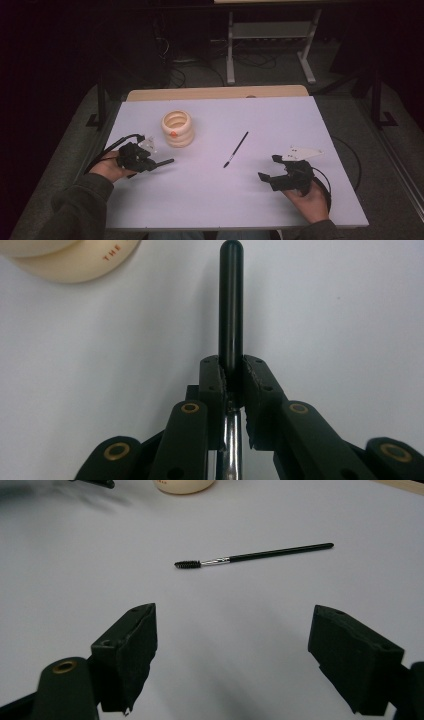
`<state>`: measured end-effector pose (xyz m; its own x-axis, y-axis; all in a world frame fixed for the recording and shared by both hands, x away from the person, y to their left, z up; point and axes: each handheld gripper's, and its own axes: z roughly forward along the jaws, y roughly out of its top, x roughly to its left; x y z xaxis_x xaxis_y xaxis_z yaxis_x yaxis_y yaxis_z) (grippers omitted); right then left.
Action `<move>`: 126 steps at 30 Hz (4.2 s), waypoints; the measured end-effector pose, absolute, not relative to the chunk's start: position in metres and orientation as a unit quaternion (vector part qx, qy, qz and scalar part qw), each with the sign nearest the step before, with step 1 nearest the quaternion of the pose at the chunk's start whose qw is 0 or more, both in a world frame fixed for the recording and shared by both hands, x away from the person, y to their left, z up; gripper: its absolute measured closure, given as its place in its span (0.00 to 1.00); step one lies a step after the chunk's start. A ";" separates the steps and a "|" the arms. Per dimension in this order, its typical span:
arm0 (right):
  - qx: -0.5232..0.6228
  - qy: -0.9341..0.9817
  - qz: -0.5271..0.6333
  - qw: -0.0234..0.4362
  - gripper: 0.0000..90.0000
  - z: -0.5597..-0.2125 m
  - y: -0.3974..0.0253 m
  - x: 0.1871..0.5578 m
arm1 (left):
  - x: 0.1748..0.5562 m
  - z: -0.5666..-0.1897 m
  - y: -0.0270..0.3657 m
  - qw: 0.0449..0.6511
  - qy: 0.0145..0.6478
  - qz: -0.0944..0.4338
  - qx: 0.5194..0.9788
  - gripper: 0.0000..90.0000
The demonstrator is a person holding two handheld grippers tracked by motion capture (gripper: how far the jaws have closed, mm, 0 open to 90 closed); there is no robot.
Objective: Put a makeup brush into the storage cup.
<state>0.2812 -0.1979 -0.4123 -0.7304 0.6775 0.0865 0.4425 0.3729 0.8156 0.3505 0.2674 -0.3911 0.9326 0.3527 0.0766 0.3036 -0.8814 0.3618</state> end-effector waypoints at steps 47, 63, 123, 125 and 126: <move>0.262 0.872 0.402 0.101 0.22 -0.353 -0.157 0.310 | 0.351 -0.353 0.240 0.266 0.157 0.089 0.947 0.89; 0.250 0.876 0.402 0.097 0.21 -0.348 -0.148 0.317 | 0.347 -0.346 0.228 0.274 0.138 0.089 0.948 0.89; 0.094 0.928 0.360 0.037 0.48 -0.351 -0.069 0.318 | 0.314 -0.350 0.152 0.290 0.011 0.053 0.956 0.89; 0.089 0.930 0.355 0.030 0.54 -0.353 -0.066 0.318 | 0.311 -0.350 0.150 0.281 -0.002 0.055 0.958 0.89; 0.082 0.932 0.351 0.027 0.56 -0.354 -0.065 0.318 | 0.310 -0.350 0.149 0.283 -0.004 0.054 0.958 0.89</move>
<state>0.3177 -0.0653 -0.3542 -0.9850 0.1723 0.0084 0.1351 0.7401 0.6588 0.3102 0.1485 -0.3505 0.9942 0.0234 0.1050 -0.0374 -0.8402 0.5410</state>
